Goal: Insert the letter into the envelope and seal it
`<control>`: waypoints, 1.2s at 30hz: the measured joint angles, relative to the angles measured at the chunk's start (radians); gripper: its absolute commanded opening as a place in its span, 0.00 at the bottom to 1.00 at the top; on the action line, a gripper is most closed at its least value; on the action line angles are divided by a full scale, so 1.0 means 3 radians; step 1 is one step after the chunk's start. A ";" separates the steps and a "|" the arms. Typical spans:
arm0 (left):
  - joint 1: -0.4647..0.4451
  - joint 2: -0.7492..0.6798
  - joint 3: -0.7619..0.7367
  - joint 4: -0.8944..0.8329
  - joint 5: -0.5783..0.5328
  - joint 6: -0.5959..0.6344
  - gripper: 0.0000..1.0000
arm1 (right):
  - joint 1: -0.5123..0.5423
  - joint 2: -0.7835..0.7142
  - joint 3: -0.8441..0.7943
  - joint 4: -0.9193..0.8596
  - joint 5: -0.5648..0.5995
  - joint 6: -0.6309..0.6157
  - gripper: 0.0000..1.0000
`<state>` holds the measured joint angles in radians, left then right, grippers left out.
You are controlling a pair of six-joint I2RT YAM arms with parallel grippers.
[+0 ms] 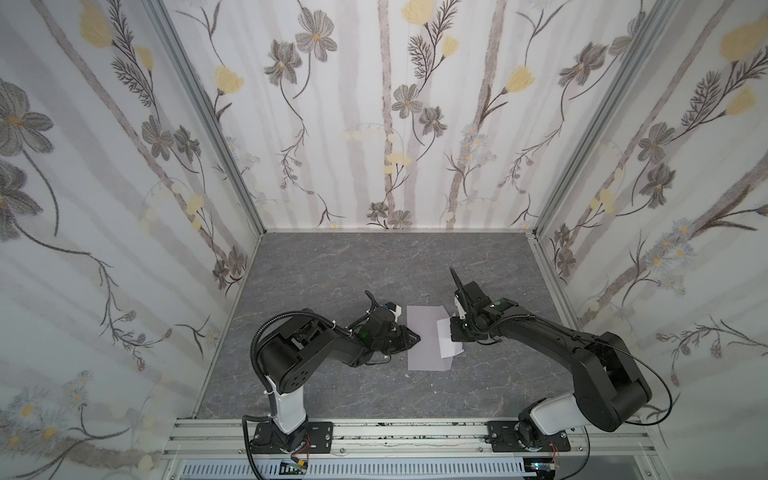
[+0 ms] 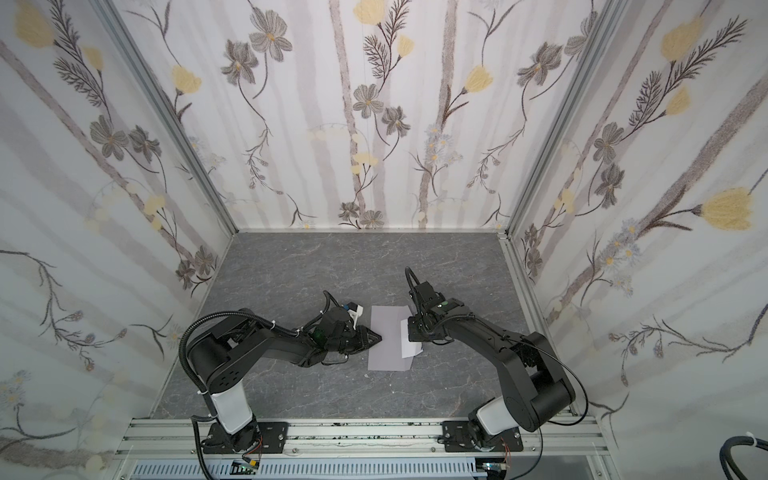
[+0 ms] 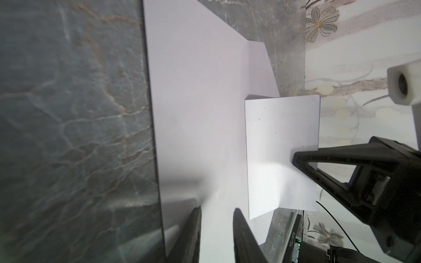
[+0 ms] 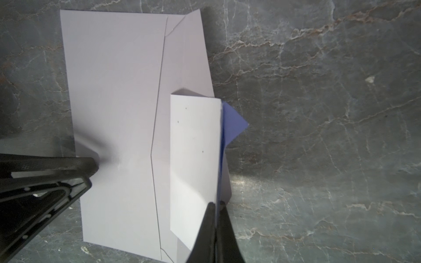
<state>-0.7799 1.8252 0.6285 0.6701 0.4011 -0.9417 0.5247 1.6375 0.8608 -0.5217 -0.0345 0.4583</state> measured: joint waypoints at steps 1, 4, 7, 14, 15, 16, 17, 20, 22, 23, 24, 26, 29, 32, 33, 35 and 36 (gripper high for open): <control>-0.0001 0.0003 0.0005 0.0013 0.0003 0.0000 0.27 | 0.0001 0.0000 0.0000 0.0006 0.0000 0.0000 0.00; -0.0004 0.0029 0.0025 0.0046 0.0013 -0.0001 0.27 | 0.0006 0.0000 0.0000 0.0047 -0.0018 0.0001 0.00; -0.0009 0.0061 0.0036 0.0056 0.0036 -0.0004 0.27 | 0.0020 0.0019 0.0000 0.0112 -0.0037 0.0003 0.00; -0.0013 0.0093 0.0046 0.0094 0.0052 -0.0013 0.26 | 0.0072 0.0102 0.0000 0.0161 -0.0064 0.0014 0.00; -0.0013 0.0097 0.0051 0.0095 0.0060 -0.0013 0.26 | 0.0081 0.0112 0.0000 0.0181 -0.0066 0.0017 0.00; -0.0014 0.0106 0.0056 0.0097 0.0060 -0.0013 0.26 | 0.0088 0.0123 0.0000 0.0193 -0.0076 0.0017 0.00; -0.0014 0.0112 0.0057 0.0102 0.0062 -0.0013 0.26 | 0.0092 0.0131 0.0000 0.0205 -0.0083 0.0018 0.00; -0.0014 0.0118 0.0062 0.0108 0.0070 -0.0013 0.26 | 0.0100 0.0155 0.0000 0.0245 -0.0120 0.0038 0.00; -0.0013 0.0109 0.0065 0.0104 0.0070 -0.0013 0.27 | 0.0104 0.0158 -0.0001 0.0257 -0.0123 0.0039 0.00; -0.0008 0.0095 0.0065 0.0098 0.0070 -0.0013 0.27 | 0.0104 0.0159 -0.0004 0.0263 -0.0125 0.0039 0.00; 0.0010 0.0069 0.0065 0.0093 0.0071 -0.0013 0.27 | 0.0104 0.0159 -0.0009 0.0270 -0.0125 0.0039 0.00; 0.0062 -0.0005 0.0052 0.0098 0.0099 -0.0013 0.27 | 0.0104 0.0159 -0.0015 0.0275 -0.0123 0.0038 0.00; 0.0209 -0.0123 -0.0032 0.0106 0.0095 -0.0019 0.27 | 0.0106 0.0159 -0.0020 0.0276 -0.0123 0.0038 0.00; 0.0367 -0.0215 -0.0128 0.0093 0.0094 -0.0025 0.27 | 0.0106 0.0159 -0.0022 0.0277 -0.0123 0.0038 0.00; 0.0403 -0.0229 -0.0150 0.0090 0.0084 -0.0025 0.27 | 0.0106 0.0159 -0.0022 0.0277 -0.0123 0.0038 0.00; 0.0437 -0.0233 -0.0178 0.0069 0.0083 -0.0025 0.27 | 0.0106 0.0159 -0.0022 0.0277 -0.0123 0.0038 0.00; 0.0450 -0.0221 -0.0189 0.0048 0.0083 -0.0027 0.27 | 0.0106 0.0159 -0.0020 0.0277 -0.0123 0.0038 0.00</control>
<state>-0.6449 1.7588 0.5716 0.6846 0.4259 -0.9497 0.5564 1.6852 0.8547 -0.4385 -0.0715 0.4698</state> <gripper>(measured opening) 0.272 0.050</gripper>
